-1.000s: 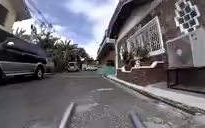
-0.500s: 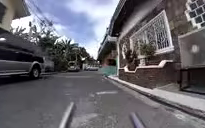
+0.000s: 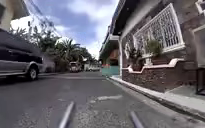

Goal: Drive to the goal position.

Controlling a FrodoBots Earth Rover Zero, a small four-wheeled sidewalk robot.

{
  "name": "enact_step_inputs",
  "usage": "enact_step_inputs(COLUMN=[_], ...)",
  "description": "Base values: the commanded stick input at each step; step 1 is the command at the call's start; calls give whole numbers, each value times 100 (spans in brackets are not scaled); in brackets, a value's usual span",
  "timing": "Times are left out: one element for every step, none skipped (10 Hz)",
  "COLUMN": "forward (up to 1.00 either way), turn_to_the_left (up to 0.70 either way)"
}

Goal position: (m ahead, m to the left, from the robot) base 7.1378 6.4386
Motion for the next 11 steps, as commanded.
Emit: enact_step_inputs(forward=[85,85,85,85,85,85,85,85,85,85,85], turn_to_the_left=[0,0,0,0,0,0,0,0,0,2,15])
